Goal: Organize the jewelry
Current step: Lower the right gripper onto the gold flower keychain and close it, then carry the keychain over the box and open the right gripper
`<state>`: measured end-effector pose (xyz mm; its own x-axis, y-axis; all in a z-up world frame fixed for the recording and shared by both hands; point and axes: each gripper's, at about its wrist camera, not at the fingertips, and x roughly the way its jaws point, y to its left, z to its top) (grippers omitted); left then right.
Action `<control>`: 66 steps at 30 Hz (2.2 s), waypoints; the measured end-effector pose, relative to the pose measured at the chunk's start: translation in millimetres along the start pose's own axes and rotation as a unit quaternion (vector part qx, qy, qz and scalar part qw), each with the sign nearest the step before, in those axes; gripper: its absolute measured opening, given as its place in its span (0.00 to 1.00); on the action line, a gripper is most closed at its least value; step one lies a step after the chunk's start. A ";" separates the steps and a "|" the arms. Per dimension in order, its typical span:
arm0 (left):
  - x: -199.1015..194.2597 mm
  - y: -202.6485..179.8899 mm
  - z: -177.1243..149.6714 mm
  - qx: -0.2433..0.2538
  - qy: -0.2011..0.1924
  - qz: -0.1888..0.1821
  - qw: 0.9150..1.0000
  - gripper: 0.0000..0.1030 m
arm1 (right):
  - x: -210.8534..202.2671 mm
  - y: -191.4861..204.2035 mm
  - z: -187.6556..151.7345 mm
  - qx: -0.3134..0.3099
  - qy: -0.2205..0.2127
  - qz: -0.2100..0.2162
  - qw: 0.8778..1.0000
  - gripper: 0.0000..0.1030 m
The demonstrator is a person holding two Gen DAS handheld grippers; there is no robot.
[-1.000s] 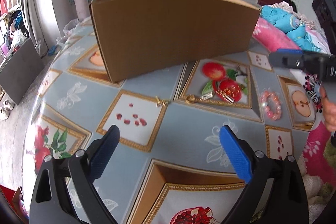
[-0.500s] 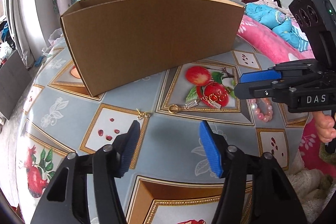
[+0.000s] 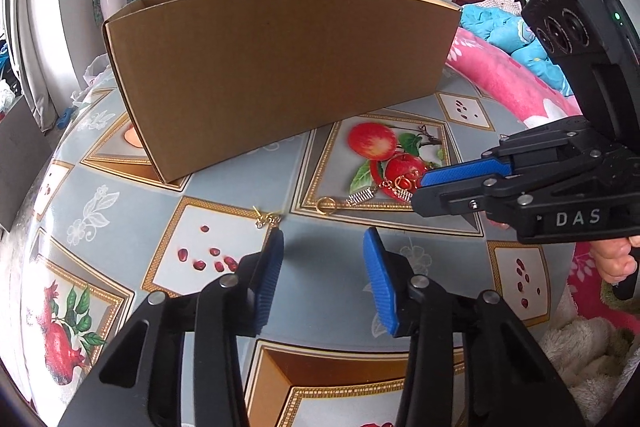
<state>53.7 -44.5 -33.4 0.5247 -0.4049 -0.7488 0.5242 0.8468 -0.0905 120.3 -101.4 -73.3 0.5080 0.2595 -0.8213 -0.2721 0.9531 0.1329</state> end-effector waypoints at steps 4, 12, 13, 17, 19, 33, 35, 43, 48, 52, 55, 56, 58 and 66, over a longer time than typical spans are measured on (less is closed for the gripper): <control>-0.2 1.4 0.2 -0.002 0.000 -0.002 1.000 0.37 | 13.8 8.0 3.1 -0.021 0.006 -0.029 0.999 0.11; -2.7 -0.8 1.7 0.007 -0.006 -0.006 1.000 0.36 | 19.6 29.9 7.1 -0.078 0.004 -0.069 0.995 0.05; -3.4 -2.2 2.6 0.012 -0.008 -0.007 1.000 0.36 | 19.7 29.1 7.7 -0.074 0.005 -0.066 0.995 0.05; -2.8 -8.5 8.8 0.037 -0.008 -0.011 0.999 0.36 | 18.0 18.8 6.2 -0.045 0.007 -0.046 0.998 0.04; 1.5 -11.5 12.9 0.047 0.000 -0.008 0.999 0.36 | 14.3 12.3 1.6 -0.035 0.006 -0.047 0.998 0.04; 31.5 -34.1 32.9 0.105 0.039 -0.019 0.994 0.23 | -1.9 -18.2 -15.6 0.013 -0.015 -0.018 1.000 0.04; 31.8 -35.0 33.0 0.109 0.043 -0.017 0.993 0.23 | -3.2 -20.8 -16.5 0.016 -0.018 -0.011 1.000 0.04; 34.7 -35.0 34.6 0.105 0.065 -0.013 0.992 0.21 | -20.0 -44.8 -29.7 0.029 -0.029 0.015 0.999 0.04; 34.9 -35.3 35.6 0.102 0.074 -0.006 0.992 0.21 | -25.9 -52.8 -33.0 0.031 -0.032 0.018 0.999 0.04; 34.2 -34.7 34.5 0.105 0.073 -0.006 0.992 0.21 | -28.1 -56.6 -34.1 0.032 -0.032 0.020 0.999 0.04; 34.5 -35.3 34.7 0.107 0.072 -0.006 0.992 0.21 | -27.4 -56.1 -33.7 0.032 -0.032 0.020 0.999 0.04; 33.5 -34.7 34.3 0.107 0.071 -0.006 0.992 0.21 | -27.2 -56.0 -33.7 0.032 -0.032 0.020 0.999 0.04; 33.7 -34.3 34.3 0.106 0.069 -0.008 0.992 0.21 | -27.1 -56.3 -33.7 0.032 -0.032 0.021 0.999 0.04; 34.0 -33.7 33.4 0.108 0.055 -0.010 0.993 0.21 | -32.4 -57.0 -33.6 0.033 -0.034 0.021 0.999 0.04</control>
<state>76.2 -98.3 -33.9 0.4424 -0.3702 -0.8169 0.6717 0.7403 0.0282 92.0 -169.3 -72.9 0.5524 0.3081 -0.7745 -0.2409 0.9485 0.2056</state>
